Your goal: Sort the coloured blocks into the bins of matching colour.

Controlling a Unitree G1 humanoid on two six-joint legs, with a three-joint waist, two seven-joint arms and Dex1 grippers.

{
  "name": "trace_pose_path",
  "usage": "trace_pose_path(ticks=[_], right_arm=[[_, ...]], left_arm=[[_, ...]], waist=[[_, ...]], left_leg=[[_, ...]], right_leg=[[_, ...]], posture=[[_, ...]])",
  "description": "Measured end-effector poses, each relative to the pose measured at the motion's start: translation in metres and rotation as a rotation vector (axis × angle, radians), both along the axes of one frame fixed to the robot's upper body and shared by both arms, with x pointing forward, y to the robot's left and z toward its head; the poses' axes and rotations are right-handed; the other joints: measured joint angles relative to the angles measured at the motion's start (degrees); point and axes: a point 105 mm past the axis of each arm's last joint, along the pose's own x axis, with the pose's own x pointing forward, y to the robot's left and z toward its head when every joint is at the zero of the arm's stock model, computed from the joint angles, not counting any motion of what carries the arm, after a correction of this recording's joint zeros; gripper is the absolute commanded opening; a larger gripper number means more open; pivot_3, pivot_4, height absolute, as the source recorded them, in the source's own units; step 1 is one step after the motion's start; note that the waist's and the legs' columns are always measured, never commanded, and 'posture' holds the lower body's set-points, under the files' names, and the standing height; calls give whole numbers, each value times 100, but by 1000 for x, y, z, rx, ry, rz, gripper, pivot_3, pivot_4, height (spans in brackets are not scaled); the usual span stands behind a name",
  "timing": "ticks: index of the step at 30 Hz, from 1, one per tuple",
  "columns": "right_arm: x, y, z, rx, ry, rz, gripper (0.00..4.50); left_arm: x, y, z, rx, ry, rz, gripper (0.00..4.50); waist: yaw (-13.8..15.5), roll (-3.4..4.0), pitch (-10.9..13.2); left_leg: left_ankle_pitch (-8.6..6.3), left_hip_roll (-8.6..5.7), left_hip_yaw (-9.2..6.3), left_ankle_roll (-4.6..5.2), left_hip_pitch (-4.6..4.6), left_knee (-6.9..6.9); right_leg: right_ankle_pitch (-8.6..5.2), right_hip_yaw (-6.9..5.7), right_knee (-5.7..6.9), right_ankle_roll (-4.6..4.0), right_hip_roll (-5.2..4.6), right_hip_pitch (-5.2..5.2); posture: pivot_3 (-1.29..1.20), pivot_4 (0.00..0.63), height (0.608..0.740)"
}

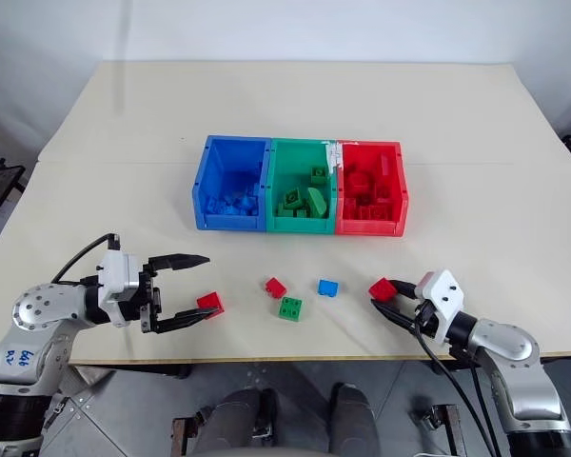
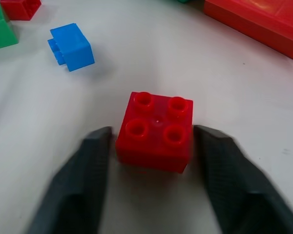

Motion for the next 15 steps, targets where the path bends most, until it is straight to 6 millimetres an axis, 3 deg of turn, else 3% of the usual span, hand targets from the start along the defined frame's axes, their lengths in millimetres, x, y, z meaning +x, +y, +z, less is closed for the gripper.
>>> trace_pose_path(ticks=[8, 11, 15], right_arm=[[9, 3, 5, 29, -47, 0, 1454], [31, 14, 32, 97, -144, -24, 1454], [72, 23, 85, 138, -307, -90, 1454]], left_arm=[[5, -5, 2, -45, -17, 33, 4500], [11, -8, 7, -106, -14, 83, 4500], [18, -16, 28, -177, -46, 134, 4500]], waist=[[0, 0, 0], [-41, 0, 0], [-52, 0, 0]], left_leg=[[1, 0, 2, 1, 0, 1], [3, 4, 8, 0, 0, 1], [5, 4, 8, -2, -1, 2]], right_leg=[[0, 0, 3, 0, 1, 0], [3, 6, 12, -5, 4, -4], [4, 6, 26, -6, 4, -8]], posture=[[0, 150, 740], [0, 150, 740], [0, 150, 740]])
